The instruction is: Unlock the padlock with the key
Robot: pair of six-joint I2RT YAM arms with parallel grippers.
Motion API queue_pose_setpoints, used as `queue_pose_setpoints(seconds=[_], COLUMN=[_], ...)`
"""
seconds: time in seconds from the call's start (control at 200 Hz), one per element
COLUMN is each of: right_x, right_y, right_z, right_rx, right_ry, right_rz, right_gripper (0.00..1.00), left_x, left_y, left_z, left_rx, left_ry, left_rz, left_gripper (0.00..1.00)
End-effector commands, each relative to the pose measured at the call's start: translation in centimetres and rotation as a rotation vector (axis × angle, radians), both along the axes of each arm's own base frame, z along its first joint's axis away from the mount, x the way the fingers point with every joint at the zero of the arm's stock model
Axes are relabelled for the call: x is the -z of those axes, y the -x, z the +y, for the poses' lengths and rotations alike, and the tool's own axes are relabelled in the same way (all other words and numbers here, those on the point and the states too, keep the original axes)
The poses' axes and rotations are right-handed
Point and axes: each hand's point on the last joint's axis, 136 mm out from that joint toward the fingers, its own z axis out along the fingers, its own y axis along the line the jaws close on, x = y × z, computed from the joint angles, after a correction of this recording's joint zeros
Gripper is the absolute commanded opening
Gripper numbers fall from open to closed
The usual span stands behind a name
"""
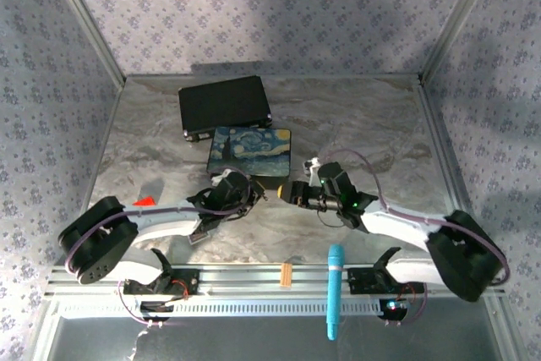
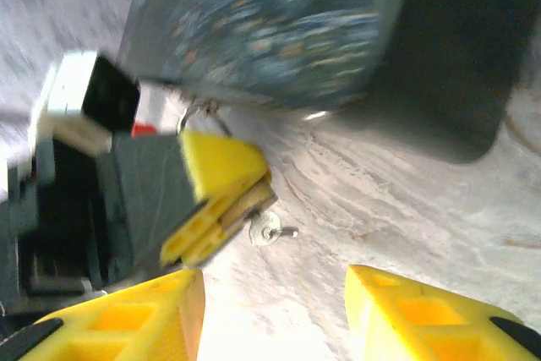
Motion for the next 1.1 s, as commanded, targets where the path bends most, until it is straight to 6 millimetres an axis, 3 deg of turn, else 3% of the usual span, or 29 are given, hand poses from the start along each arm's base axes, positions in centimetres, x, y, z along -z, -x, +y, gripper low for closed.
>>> queue_pose_setpoints(seconds=[0.0,0.035,0.05,0.065,0.075,0.115,0.17,0.25,0.385,0.525,0.84,1.094], right_x=[3.4,3.1,3.0,2.8,2.7,2.6,2.5,2.7,2.9,3.4,3.0,3.0], right_y=[1.3,1.1,1.0,0.9,0.9,1.0,1.2,1.6,1.4,0.0,-1.2,-1.7], right_z=[-4.5,-4.7,-4.7,-4.5,-4.4,-3.8,-2.8,-0.7,2.3,3.2,3.1,3.8], right_rx=[-0.117,-0.118,-0.122,-0.132,-0.146,-0.201,-0.296,-0.414,-0.476,-0.447,-0.387,-0.382], right_ry=[0.469,0.507,0.517,0.523,0.529,0.556,0.585,0.570,0.554,0.614,0.646,0.638], right_rz=[-0.257,-0.322,-0.349,-0.375,-0.391,-0.436,-0.488,-0.571,-0.656,-0.713,-0.752,-0.758], right_gripper=[0.47,0.53,0.68,0.90,0.97,0.99,0.89,0.66,0.54,0.41,0.39,0.25], left_x=[-2.2,-2.1,-2.1,-2.1,-2.1,-2.1,-2.1,-2.1,-2.1,-1.9,-2.0,-1.7], left_y=[-0.7,-0.6,-0.6,-0.5,-0.5,-0.4,-0.2,-0.1,0.1,0.4,0.6,1.1], left_z=[-1.6,-1.9,-2.0,-2.1,-2.2,-2.4,-2.6,-2.7,-2.9,-2.9,-3.3,-3.5], left_rx=[0.035,0.044,0.050,0.055,0.058,0.069,0.078,0.081,0.085,0.086,0.099,0.107], left_ry=[0.045,0.047,0.047,0.049,0.049,0.046,0.045,0.047,0.051,0.056,0.069,0.087], left_rz=[-0.022,-0.012,-0.007,-0.002,-0.001,0.006,0.015,0.021,0.024,0.034,0.036,0.049], left_gripper=[0.00,0.00,0.00,0.00,0.00,0.00,0.00,0.00,0.00,0.00,0.00,0.00])
